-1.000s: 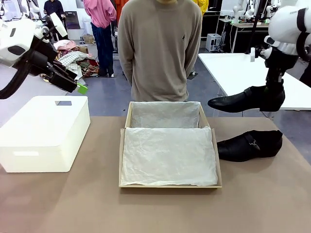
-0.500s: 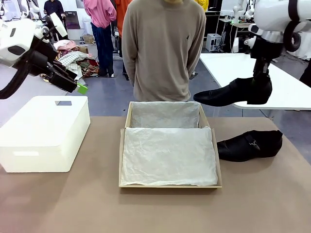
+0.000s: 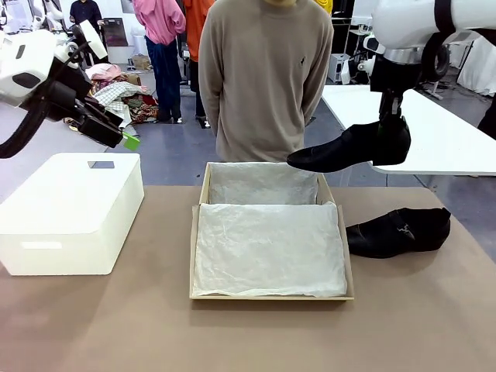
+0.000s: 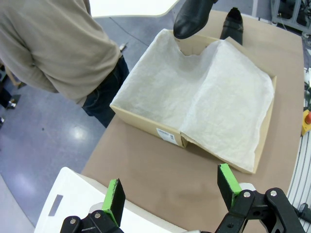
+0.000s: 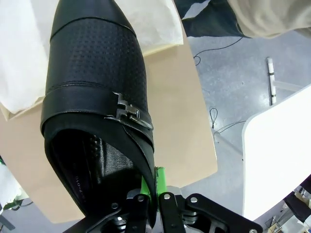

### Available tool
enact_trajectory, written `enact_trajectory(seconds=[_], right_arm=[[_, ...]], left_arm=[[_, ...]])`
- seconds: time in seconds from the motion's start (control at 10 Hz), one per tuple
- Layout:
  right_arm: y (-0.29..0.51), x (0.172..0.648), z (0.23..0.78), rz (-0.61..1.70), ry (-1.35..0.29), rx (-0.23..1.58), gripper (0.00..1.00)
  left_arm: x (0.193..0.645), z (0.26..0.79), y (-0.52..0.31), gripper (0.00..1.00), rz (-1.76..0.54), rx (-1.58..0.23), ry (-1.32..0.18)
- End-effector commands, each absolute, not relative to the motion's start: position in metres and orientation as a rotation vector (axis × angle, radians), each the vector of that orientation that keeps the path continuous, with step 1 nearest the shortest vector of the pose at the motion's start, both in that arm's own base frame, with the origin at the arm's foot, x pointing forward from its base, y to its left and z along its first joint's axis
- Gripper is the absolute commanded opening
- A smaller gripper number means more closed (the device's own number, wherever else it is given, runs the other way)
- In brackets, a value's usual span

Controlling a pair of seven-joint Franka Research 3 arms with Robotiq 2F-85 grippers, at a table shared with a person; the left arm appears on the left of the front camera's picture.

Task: Pack the shoes into the box.
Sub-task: Place one shoe of the Shoes into the Shoes Box.

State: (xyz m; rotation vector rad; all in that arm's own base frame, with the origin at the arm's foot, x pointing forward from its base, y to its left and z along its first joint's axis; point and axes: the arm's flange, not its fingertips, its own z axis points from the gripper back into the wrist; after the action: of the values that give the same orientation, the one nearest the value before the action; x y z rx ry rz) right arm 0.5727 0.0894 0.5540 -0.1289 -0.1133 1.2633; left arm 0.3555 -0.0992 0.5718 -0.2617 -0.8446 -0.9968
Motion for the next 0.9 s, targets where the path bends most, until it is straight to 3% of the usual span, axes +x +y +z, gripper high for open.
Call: enact_trajectory(seconds=[0.0,0.8], right_arm=[[0.086,0.575,0.564,1.242,-0.118,-0.14,0.0],[0.098,0.576,0.553,1.242,-0.124,-0.113,0.0]], left_arm=[[0.356,0.571,-0.098,1.0,-1.01,-0.279,-0.852],[0.356,0.571,-0.098,1.0,-1.01,-0.279,-0.852]])
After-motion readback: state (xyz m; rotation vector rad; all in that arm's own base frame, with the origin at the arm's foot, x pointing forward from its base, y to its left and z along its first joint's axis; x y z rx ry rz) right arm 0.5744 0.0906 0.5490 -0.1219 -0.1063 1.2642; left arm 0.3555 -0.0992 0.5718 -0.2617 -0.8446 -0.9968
